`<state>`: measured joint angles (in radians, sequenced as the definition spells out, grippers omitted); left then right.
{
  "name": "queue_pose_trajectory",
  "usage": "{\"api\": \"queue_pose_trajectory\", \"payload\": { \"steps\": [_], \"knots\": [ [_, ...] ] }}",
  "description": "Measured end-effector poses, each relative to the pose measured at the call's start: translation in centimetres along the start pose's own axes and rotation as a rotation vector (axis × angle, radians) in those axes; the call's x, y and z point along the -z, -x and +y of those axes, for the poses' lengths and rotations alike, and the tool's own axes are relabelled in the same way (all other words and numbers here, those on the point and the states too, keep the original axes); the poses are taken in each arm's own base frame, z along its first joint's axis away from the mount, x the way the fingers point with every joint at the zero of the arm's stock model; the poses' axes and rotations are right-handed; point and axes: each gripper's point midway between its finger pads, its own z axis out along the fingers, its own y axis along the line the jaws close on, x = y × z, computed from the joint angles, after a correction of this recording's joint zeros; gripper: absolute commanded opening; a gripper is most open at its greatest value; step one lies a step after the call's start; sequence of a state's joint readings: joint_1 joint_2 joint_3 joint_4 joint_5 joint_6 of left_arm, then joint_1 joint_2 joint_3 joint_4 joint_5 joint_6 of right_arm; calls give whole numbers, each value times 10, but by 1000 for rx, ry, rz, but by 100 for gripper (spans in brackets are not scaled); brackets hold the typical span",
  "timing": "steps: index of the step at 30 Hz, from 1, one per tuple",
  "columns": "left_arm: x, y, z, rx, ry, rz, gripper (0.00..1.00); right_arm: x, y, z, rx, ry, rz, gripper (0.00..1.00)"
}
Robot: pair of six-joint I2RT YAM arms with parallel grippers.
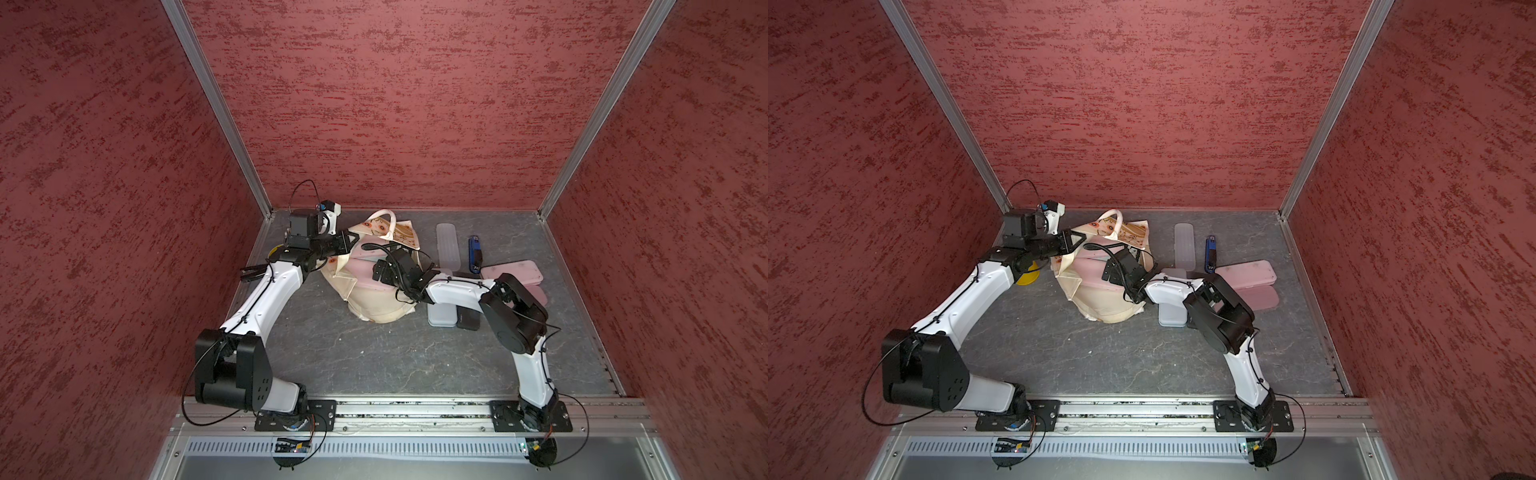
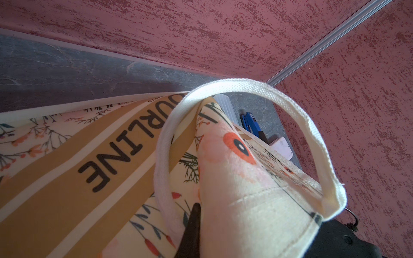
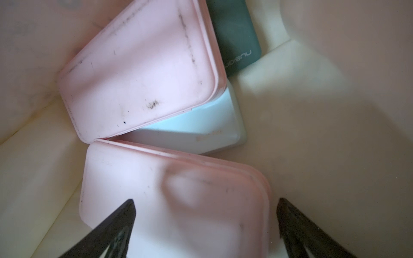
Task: Take out the pencil case from the canvas bag
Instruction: Pick up the pencil case from the canvas bag.
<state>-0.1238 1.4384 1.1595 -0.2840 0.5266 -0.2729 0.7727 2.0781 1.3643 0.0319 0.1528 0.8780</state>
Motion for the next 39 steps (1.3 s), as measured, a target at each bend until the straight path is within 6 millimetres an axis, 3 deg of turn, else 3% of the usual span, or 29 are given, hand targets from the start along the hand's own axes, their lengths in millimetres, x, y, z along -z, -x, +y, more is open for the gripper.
{"api": "queue_pose_trajectory", "payload": {
  "steps": [21, 26, 39],
  "knots": [
    [-1, -1, -2, -2, -3, 3, 0, -8, -12, 1, -88, 38, 52, 98],
    [-1, -1, -2, -1, -7, 5, 0, -8, -18, 1, -102, 98, 57, 92],
    [-1, -3, -4, 0, -16, 14, 0, 34, -35, 14, -113, 315, 112, 80]
  ]
}}
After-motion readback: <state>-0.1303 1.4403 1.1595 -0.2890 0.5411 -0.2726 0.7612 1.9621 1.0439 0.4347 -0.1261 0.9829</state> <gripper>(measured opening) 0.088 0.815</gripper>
